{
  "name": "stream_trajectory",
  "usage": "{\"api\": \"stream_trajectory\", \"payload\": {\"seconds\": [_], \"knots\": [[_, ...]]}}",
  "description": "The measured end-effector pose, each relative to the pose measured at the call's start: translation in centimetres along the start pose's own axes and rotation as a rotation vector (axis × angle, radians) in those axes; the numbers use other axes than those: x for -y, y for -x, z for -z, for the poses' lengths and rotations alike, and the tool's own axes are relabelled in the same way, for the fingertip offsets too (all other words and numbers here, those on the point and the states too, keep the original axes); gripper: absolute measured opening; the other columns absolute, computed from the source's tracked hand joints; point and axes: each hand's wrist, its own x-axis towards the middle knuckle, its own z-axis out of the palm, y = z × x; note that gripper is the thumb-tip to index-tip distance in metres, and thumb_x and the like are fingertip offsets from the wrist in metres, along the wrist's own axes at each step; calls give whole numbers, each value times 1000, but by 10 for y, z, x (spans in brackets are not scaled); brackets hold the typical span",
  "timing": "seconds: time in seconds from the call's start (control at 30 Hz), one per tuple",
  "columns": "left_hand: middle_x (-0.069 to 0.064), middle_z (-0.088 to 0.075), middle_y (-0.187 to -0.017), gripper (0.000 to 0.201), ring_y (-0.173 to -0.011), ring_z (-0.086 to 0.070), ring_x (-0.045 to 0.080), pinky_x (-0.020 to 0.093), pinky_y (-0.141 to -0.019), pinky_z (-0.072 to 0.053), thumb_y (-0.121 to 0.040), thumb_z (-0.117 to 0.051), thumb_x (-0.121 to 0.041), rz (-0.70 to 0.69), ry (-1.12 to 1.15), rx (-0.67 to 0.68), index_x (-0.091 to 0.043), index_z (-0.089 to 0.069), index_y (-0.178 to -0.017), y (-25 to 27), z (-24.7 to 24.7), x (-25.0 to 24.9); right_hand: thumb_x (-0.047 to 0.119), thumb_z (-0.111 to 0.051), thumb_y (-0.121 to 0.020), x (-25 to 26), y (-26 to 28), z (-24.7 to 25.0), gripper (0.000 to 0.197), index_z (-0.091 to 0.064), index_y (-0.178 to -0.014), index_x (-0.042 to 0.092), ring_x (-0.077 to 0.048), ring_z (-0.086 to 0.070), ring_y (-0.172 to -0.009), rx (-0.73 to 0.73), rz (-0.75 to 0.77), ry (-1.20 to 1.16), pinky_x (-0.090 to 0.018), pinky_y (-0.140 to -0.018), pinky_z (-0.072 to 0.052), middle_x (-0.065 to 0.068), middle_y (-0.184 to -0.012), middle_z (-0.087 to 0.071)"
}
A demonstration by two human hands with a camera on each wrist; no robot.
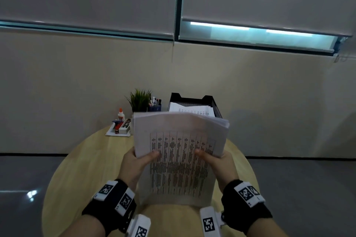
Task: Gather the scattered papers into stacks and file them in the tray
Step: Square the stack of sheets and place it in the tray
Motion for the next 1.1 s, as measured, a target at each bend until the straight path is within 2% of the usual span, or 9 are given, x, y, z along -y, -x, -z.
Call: {"api": "stream_trajectory", "payload": {"seconds": [0.13,0.3,0.43,0.5,0.7,0.8,0.87,0.97,1.1], "knots": [[7,-73,-98,35,-94,-68,22,40,-90,-51,-72,-76,-5,29,4,25,-6,-67,-106,0,-1,3,7,-78,-72,-4,0,1,26,-73,-97,10,-20,-71,-88,19,-26,8,-29,-73,-53,-3,-92,-76],[6,-74,-96,30,-90,-71,20,28,-75,-56,-74,-73,-5,-32,40,75,-7,-67,-104,-4,-2,-2,1,-76,-73,-1,-5,3,20,-74,-89,12,-12,-72,-81,6,30,-48,-25,-71,-53,0,-87,-76],[3,-75,-89,25,-84,-71,18,22,-65,-57,-75,-72,-1,38,52,47,-7,-68,-99,2,-2,22,0,-77,-71,-24,-2,1,22,-74,-86,16,-11,-71,-78,-15,-37,-19,-20,-64,-52,2,-84,-76],[1,-75,-86,24,-84,-71,19,23,-66,-58,-75,-73,0,44,61,7,-8,-69,-97,3,-3,31,-2,-77,-72,-31,-1,-1,21,-73,-82,16,-7,-71,-72,-28,-65,-16,-17,-59,-52,5,-80,-76],[-3,-75,-82,18,-77,-71,13,19,-61,-56,-77,-73,-4,1,17,-5,-13,-69,-92,1,-4,42,2,-77,-73,-45,-5,4,21,-73,-88,16,-8,-71,-77,-51,-88,-4,-23,-68,-52,6,-83,-76],[-2,-73,-87,13,-80,-69,15,28,-71,-57,-82,-70,-10,78,-47,-36,-14,-67,-93,5,-2,61,8,-75,-78,-63,-1,-2,21,-70,-92,22,-7,-67,-83,-41,-178,44,-20,-67,-50,12,-84,-74],[-3,-73,-87,11,-82,-69,15,24,-69,-55,-85,-67,-11,99,-86,-23,-13,-67,-96,6,1,65,7,-72,-81,-66,-2,-3,20,-68,-91,24,-8,-65,-87,-57,-183,65,-20,-69,-49,13,-86,-72],[-4,-75,-88,14,-86,-71,14,23,-71,-56,-86,-66,-14,91,-135,52,-17,-67,-99,13,11,58,1,-65,-85,-60,1,-4,20,-68,-93,19,-10,-70,-80,-36,-170,97,-16,-61,-51,8,-84,-74],[-11,-74,-90,18,-93,-67,11,31,-89,-50,-84,-67,-12,111,-162,93,-22,-65,-99,28,34,61,-10,-55,-87,-64,17,-11,27,-65,-105,7,-12,-70,-73,-5,-226,122,-16,-57,-52,-1,-87,-73]]}}
